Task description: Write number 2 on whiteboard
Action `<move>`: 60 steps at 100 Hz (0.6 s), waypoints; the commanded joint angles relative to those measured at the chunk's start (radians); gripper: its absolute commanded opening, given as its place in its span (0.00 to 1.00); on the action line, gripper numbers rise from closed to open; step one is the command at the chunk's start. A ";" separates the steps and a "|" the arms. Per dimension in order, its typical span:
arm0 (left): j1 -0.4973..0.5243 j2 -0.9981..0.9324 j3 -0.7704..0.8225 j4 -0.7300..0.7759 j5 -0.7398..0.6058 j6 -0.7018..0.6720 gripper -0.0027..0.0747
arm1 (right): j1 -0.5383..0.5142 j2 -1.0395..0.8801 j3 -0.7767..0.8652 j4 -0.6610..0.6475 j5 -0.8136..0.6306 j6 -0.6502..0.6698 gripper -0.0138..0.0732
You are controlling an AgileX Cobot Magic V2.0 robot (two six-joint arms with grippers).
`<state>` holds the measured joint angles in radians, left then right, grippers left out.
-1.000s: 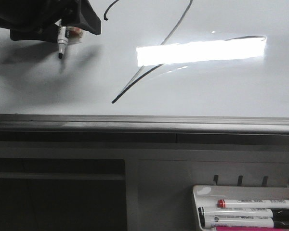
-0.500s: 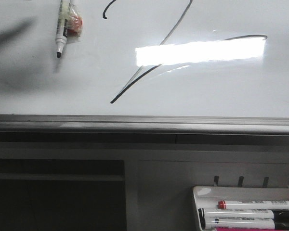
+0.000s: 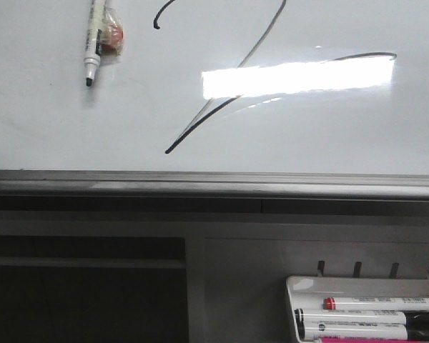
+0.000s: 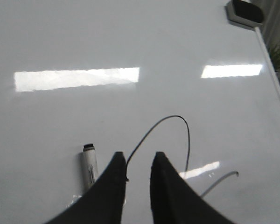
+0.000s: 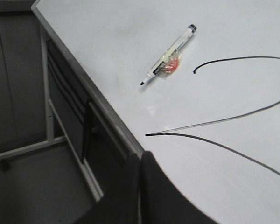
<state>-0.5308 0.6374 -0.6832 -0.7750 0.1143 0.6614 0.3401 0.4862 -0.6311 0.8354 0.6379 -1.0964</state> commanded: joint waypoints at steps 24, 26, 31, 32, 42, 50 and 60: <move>0.000 -0.369 0.279 0.035 0.030 -0.006 0.01 | -0.008 -0.338 0.317 0.003 -0.390 -0.002 0.08; 0.000 -0.382 0.290 0.035 0.030 -0.006 0.01 | -0.008 -0.352 0.326 0.003 -0.390 -0.002 0.08; 0.000 -0.408 0.311 0.035 0.030 -0.006 0.01 | -0.008 -0.379 0.339 0.003 -0.390 -0.002 0.08; 0.000 -0.414 0.314 0.035 0.030 -0.006 0.01 | -0.008 -0.385 0.341 0.003 -0.390 -0.002 0.08; 0.000 -0.433 0.334 0.035 0.030 -0.006 0.01 | -0.008 -0.403 0.350 0.003 -0.390 -0.002 0.08; 0.000 -0.434 0.339 0.035 0.030 -0.006 0.01 | -0.008 -0.403 0.350 0.003 -0.390 -0.002 0.08; 0.000 -0.434 0.341 0.035 0.030 -0.006 0.01 | -0.008 -0.403 0.350 0.003 -0.390 -0.002 0.08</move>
<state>-0.5308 0.1935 -0.3174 -0.7311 0.1982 0.6614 0.3401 0.0737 -0.2564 0.8201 0.3143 -1.0964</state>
